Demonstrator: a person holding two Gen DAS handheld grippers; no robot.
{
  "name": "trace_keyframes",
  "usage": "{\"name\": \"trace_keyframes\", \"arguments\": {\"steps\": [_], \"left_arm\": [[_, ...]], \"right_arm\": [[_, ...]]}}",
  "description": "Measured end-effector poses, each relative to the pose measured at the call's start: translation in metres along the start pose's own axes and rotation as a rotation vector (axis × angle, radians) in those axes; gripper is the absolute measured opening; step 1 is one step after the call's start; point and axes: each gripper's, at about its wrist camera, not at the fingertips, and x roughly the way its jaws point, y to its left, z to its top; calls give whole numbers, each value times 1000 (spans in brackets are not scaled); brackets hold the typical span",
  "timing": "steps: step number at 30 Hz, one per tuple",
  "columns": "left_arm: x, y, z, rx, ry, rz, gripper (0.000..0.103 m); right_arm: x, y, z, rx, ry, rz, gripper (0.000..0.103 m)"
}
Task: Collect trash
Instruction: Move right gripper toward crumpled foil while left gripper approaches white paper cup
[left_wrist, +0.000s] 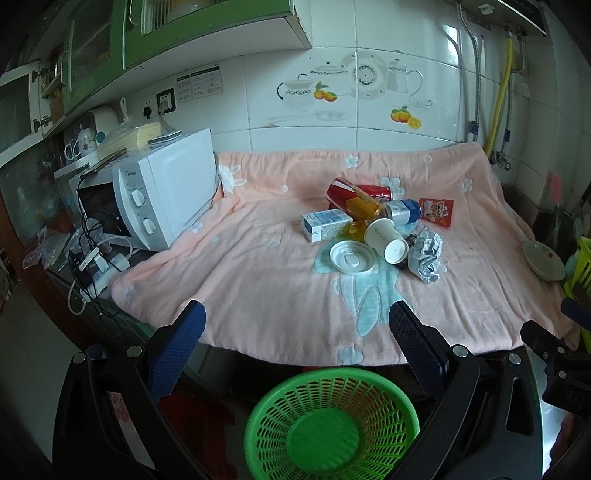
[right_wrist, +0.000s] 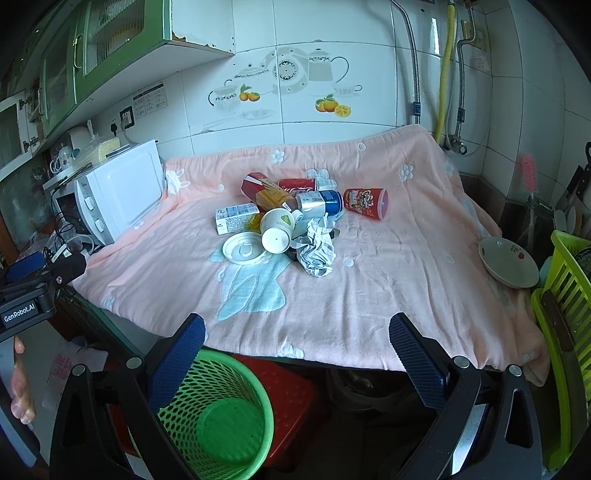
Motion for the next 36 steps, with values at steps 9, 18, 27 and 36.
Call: {"name": "trace_keyframes", "arguments": {"steps": [9, 18, 27, 36], "left_arm": [[17, 6, 8, 4, 6, 11, 98], [47, 13, 20, 21, 27, 7, 98], [86, 13, 36, 48, 56, -15, 98], [128, 5, 57, 86, 95, -70, 98]], "right_arm": [[23, -2, 11, 8, 16, -9, 97], [67, -20, 29, 48, 69, 2, 96], [126, -31, 54, 70, 129, 36, 95], [199, -43, 66, 85, 217, 78, 82]]}}
